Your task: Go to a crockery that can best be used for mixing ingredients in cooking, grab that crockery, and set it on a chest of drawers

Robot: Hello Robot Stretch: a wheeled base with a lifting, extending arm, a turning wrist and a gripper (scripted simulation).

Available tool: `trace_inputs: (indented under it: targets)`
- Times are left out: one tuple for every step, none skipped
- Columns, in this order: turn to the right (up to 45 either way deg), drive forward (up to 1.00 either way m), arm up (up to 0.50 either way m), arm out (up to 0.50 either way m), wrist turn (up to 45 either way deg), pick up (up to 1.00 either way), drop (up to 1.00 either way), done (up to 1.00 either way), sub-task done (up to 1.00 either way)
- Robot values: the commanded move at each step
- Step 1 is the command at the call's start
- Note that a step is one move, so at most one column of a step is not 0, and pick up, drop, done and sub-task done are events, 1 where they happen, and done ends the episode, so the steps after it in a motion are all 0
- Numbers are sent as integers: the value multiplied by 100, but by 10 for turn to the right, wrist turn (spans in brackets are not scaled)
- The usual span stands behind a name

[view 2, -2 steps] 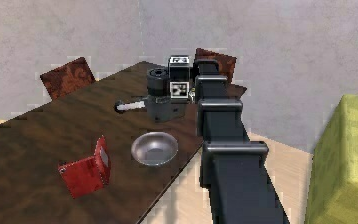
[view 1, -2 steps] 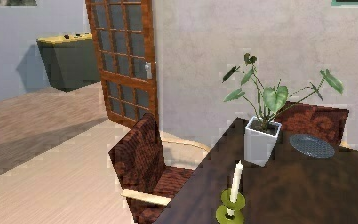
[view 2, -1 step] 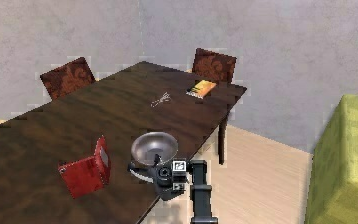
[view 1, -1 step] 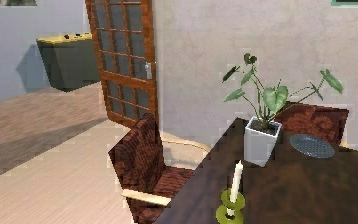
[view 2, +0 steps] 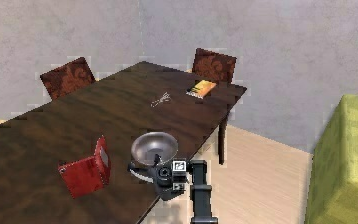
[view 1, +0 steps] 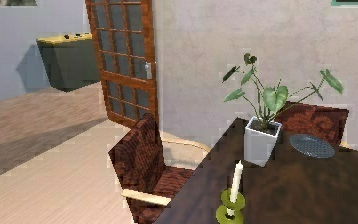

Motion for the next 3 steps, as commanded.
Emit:
trace_inputs:
  targets:
    - [0, 0, 10, 0, 0, 0, 0, 0, 0]
    - [0, 0, 16, 0, 0, 0, 0, 0, 0]
    - [0, 0, 0, 0, -450, 0, 0, 0, 0]
